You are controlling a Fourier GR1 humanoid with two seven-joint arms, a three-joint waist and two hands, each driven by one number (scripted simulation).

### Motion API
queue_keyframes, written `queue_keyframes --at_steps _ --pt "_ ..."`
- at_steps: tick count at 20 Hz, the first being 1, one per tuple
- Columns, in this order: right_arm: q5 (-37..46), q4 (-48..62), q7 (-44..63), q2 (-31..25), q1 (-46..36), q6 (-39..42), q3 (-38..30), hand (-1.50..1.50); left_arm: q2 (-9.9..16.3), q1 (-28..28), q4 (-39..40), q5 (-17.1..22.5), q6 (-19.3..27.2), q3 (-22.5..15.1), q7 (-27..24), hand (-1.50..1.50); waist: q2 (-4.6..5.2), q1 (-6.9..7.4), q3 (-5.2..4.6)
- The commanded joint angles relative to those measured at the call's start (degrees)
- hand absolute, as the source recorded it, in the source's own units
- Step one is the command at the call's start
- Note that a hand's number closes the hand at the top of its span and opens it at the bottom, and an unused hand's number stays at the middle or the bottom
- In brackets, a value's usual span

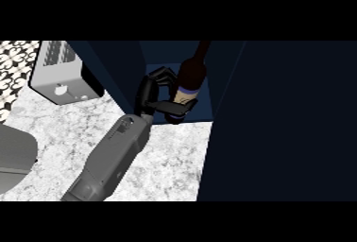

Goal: Pick up the wine, place it into the cabinet and close the cabinet

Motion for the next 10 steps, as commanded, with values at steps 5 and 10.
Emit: queue_keyframes --at_steps 5,10 --pt "-3.24 -7.50 0.20 1.19 2.07 1.35 1.46 -1.50 -0.01 -9.38 12.56 1.81 6.18 -3.59 1.52 1.50 0.43 -1.31 0.01" --pt "-5.26 -8.74 0.54 0.29 3.69 2.52 0.17 -1.50 -0.01 -11.91 17.61 5.29 5.59 -0.21 0.32 1.50 0.69 -1.83 0.00"
